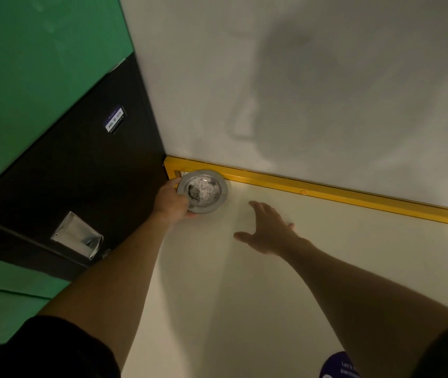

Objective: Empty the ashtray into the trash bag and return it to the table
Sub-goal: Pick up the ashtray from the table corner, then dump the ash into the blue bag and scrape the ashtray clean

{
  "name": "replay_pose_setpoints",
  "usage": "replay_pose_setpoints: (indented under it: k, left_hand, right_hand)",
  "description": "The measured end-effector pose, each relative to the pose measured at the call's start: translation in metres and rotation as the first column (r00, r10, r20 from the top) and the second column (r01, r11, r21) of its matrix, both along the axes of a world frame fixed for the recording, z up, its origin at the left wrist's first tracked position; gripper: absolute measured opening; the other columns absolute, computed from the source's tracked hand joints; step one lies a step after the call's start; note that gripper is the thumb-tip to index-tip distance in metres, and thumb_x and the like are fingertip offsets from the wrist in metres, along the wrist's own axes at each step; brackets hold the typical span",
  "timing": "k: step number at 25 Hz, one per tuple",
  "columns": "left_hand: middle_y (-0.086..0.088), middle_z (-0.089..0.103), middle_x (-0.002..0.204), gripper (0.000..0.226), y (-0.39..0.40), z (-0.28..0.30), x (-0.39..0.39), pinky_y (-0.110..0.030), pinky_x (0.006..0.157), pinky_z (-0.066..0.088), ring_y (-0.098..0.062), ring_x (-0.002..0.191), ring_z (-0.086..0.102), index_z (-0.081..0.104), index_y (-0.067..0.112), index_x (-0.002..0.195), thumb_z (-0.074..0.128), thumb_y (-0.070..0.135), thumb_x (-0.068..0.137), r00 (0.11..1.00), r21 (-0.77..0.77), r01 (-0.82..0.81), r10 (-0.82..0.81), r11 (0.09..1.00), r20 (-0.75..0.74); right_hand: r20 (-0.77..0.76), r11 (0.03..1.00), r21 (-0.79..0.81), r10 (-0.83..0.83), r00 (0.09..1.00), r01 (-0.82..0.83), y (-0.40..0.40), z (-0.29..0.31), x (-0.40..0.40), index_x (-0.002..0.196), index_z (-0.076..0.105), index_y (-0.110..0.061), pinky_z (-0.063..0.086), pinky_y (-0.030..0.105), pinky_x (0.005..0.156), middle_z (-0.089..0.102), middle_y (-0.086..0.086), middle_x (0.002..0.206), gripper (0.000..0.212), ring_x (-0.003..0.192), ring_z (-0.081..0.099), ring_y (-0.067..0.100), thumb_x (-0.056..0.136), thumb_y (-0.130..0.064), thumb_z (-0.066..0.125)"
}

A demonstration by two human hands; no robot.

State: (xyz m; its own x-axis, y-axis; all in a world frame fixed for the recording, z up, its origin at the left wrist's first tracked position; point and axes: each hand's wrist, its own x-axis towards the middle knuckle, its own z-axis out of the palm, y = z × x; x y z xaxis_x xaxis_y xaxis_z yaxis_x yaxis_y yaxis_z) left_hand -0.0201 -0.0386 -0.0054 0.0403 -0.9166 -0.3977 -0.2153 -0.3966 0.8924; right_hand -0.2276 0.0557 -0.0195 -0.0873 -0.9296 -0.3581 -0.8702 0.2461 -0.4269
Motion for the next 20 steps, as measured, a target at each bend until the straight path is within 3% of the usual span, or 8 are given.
replay_pose_setpoints:
  k: [3,5,9,12,16,20]
  left_hand:
    - [-0.015,0.056,0.124,0.044,0.012,0.008,-0.007,-0.043,0.062,0.06,-0.036,0.108,0.06,0.058,0.015,0.122,0.051,-0.012,0.088,0.999,-0.014,0.032,-0.032,0.999,-0.017]
    - [-0.018,0.056,0.125,0.046,0.02,0.014,-0.013,-0.049,0.068,0.06,-0.04,0.108,0.061,0.057,0.01,0.126,0.05,-0.013,0.087,0.999,-0.022,0.042,-0.043,0.999,-0.033]
    - [-0.006,0.056,0.107,0.046,0.039,0.03,-0.025,-0.047,0.062,0.061,-0.038,0.108,0.06,0.061,0.011,0.121,0.051,-0.014,0.084,0.994,-0.036,0.08,-0.082,0.996,-0.076]
    - [0.0,0.055,0.101,0.045,0.052,0.043,-0.031,-0.042,0.057,0.062,-0.037,0.109,0.06,0.062,0.014,0.118,0.049,-0.014,0.085,0.988,-0.053,0.106,-0.111,0.993,-0.105]
    - [-0.001,0.054,0.109,0.047,0.069,0.069,-0.039,-0.047,0.064,0.063,-0.035,0.111,0.059,0.059,0.015,0.125,0.05,-0.012,0.088,0.981,-0.054,0.157,-0.162,0.986,-0.105]
    - [-0.005,0.052,0.113,0.046,0.088,0.097,-0.049,-0.048,0.063,0.062,-0.034,0.107,0.06,0.058,0.013,0.125,0.047,-0.011,0.089,0.973,-0.089,0.197,-0.206,0.976,-0.105]
  right_hand:
    - [0.281,0.971,-0.048,-0.21,0.936,0.232,-0.004,0.015,0.0,0.147,0.032,-0.02,0.044,0.046,0.102,0.046,0.01,0.149,0.074,0.131,0.047,0.031,0.087,-0.043,0.068]
    - [0.397,0.93,-0.04,-0.32,0.86,0.365,-0.006,0.029,0.001,0.138,0.048,-0.018,0.051,0.035,0.091,0.062,0.009,0.132,0.056,0.113,0.059,0.025,0.089,-0.038,0.066]
    - [0.526,0.84,-0.007,-0.459,0.717,0.543,-0.007,0.053,0.002,0.121,0.063,-0.015,0.056,0.04,0.089,0.072,0.01,0.109,0.035,0.094,0.069,0.026,0.088,-0.029,0.066]
    - [0.633,0.775,0.082,-0.526,0.568,0.626,0.0,0.068,-0.001,0.112,0.066,-0.011,0.061,0.035,0.073,0.072,0.013,0.102,0.029,0.069,0.068,0.021,0.086,-0.023,0.068]
    - [0.671,0.74,0.07,-0.531,0.518,0.669,0.017,0.085,-0.008,0.103,0.069,-0.009,0.063,0.039,0.074,0.073,0.014,0.095,0.02,0.059,0.066,0.02,0.085,-0.017,0.069]
    - [0.71,0.721,0.067,-0.52,0.475,0.69,0.04,0.104,-0.016,0.095,0.071,-0.01,0.058,0.026,0.055,0.072,0.012,0.092,0.01,0.06,0.069,0.019,0.087,-0.009,0.065]
